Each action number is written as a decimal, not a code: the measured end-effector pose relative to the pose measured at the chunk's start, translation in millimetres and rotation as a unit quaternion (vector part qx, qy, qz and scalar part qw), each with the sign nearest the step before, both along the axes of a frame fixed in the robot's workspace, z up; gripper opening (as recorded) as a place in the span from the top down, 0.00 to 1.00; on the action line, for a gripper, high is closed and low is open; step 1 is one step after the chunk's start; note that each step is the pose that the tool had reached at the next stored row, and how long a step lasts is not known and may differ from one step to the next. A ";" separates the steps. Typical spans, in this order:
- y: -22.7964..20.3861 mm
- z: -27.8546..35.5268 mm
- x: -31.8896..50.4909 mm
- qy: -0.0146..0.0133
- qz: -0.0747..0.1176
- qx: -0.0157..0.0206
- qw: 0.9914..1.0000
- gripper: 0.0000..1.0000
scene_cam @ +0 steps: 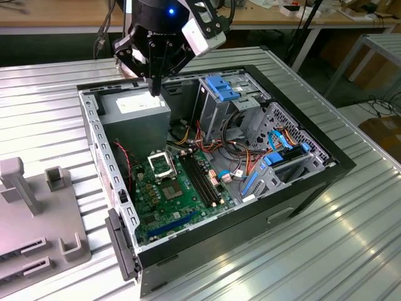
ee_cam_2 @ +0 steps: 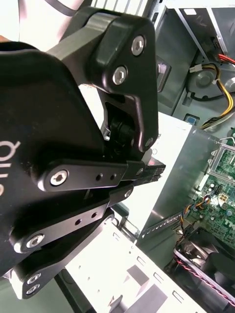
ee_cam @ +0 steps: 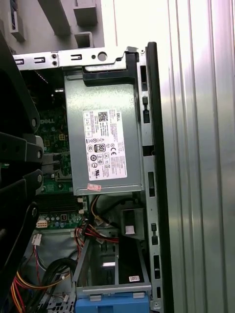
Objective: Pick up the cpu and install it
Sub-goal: 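Reach for the cpu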
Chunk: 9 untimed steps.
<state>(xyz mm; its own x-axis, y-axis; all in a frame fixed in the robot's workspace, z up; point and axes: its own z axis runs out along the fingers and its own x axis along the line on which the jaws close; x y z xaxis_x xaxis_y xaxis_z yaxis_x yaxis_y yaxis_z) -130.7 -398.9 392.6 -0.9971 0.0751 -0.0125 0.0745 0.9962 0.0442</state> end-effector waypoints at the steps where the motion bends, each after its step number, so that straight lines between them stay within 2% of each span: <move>1: 0.0 0.0 0.0 0.000 0.000 0.000 1.000 0.89; 5: 0.0 0.0 -0.1 0.000 0.000 0.000 1.000 0.89; 9: 0.0 0.0 -4.4 0.000 0.000 0.000 1.000 0.89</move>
